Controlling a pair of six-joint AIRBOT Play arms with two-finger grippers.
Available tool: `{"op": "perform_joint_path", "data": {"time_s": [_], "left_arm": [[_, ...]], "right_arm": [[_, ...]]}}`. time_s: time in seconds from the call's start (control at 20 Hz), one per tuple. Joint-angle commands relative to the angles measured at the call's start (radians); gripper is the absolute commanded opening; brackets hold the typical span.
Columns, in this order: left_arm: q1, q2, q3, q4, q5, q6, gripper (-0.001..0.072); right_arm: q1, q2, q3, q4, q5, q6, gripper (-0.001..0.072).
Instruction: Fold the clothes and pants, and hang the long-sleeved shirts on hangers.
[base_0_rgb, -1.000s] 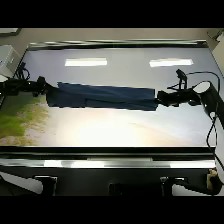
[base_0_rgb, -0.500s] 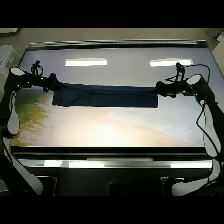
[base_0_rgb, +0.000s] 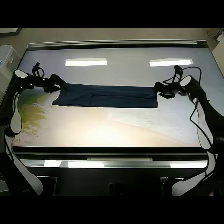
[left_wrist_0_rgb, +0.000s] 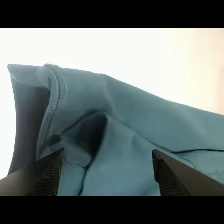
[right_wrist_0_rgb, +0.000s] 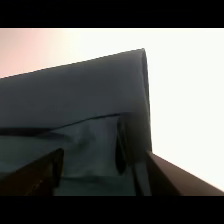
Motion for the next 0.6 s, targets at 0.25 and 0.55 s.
{"op": "perform_joint_path", "data": {"time_s": [0.25,0.55], "left_arm": [[0.02,0.153,0.0,0.058,-0.154,-0.001,0.0644],[-0.017,0.169,0.0,0.056,-0.235,-0.016,0.0644]], "right_arm": [[-0.166,-0.034,0.043,0.205,0.224,0.037,0.0689],[-0.168,-0.121,0.043,0.343,0.238,-0.074,0.069]]}}
